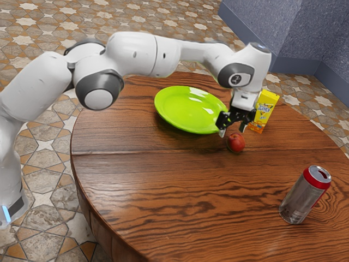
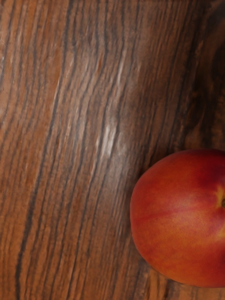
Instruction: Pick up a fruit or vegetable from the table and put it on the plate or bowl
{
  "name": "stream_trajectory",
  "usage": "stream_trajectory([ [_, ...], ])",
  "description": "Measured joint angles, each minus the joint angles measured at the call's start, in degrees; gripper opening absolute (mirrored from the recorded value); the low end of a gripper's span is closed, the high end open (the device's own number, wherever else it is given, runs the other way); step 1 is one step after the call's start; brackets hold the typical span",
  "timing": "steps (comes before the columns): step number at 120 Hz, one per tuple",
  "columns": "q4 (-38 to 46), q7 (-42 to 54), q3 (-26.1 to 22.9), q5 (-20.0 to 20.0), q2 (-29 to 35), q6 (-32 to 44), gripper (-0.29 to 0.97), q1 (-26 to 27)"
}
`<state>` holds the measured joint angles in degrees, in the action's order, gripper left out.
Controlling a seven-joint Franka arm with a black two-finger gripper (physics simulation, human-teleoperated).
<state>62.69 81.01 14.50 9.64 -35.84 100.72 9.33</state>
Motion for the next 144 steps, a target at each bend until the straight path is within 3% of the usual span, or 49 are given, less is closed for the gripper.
stream_trajectory([
  [144, -0.1, -1.9, -1.3, 0.0, -3.4, 5.9, 0.68, -0.4],
])
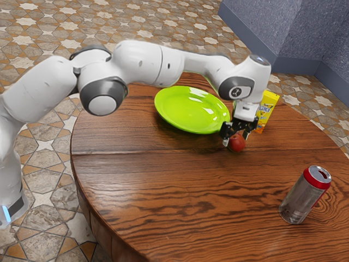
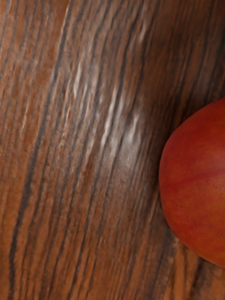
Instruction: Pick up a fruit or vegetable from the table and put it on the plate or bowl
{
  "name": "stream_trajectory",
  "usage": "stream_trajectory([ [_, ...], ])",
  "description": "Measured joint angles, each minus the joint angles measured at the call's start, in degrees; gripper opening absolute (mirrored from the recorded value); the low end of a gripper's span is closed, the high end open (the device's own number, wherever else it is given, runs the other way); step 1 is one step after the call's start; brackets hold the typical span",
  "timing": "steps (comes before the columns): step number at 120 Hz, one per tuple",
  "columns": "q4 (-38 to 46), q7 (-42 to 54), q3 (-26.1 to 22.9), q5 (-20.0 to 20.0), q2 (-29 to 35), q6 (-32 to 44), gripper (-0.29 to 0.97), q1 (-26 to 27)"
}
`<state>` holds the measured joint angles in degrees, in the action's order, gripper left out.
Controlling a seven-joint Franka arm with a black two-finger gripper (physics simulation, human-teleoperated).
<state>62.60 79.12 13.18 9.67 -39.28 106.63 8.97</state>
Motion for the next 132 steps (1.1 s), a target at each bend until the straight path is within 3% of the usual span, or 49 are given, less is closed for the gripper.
stream_trajectory([
  [11, 0.0, -0.1, 0.0, 0.0, -0.3, 0.2, 0.68, 0.0],
  [22, 0.0, -0.1, -0.3, 0.0, -0.6, 0.5, 0.60, -0.1],
  [50, 0.0, 0.0, -1.1, -0.1, -0.7, 1.3, 0.25, -0.3],
  [103, -0.6, 0.1, -1.4, -0.2, 1.4, 1.1, 0.23, -0.2],
  [132, -0.9, 0.3, -0.8, -0.5, 15.9, -3.7, 0.26, -2.6],
])
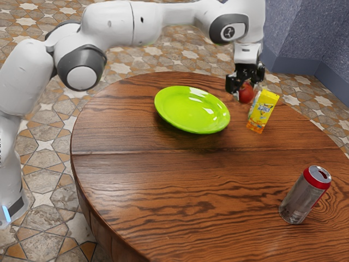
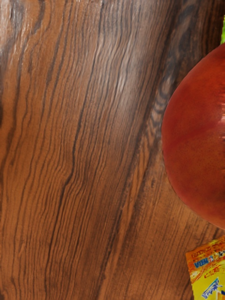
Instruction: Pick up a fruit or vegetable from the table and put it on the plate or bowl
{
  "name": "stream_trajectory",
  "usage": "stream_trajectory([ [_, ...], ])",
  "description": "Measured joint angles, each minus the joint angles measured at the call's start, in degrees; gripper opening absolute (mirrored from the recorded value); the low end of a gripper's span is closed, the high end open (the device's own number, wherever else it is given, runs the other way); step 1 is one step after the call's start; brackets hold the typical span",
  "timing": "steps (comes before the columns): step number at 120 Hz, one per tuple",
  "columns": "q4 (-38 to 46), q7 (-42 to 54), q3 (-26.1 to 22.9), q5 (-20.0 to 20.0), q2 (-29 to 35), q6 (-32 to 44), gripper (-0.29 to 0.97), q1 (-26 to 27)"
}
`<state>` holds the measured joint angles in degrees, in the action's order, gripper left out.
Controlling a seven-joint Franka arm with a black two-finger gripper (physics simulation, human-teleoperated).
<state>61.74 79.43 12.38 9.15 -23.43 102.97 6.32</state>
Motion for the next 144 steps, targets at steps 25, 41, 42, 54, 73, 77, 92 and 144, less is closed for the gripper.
stream_trajectory([
  [25, 0.1, 0.5, 0.3, -0.2, 7.4, -5.1, 0.26, -6.5],
  [41, 0.1, 1.1, 0.4, -1.1, 7.7, -7.3, 0.26, -7.5],
  [42, 0.1, 1.1, 0.4, -1.2, 7.7, -7.3, 0.26, -7.5],
  [54, 0.9, 1.4, 0.2, -1.8, 6.9, -8.2, 0.25, -8.7],
  [73, 3.5, 2.0, 0.1, -2.2, 3.8, -8.9, 0.25, -12.0],
  [77, 4.5, 2.2, 0.1, -2.2, 3.3, -8.9, 0.25, -12.4],
  [92, 7.3, 2.7, 0.1, -2.3, 2.1, -8.9, 0.25, -12.8],
  [144, 7.7, 3.8, -0.4, -1.7, -4.4, -6.1, 0.26, -13.6],
])
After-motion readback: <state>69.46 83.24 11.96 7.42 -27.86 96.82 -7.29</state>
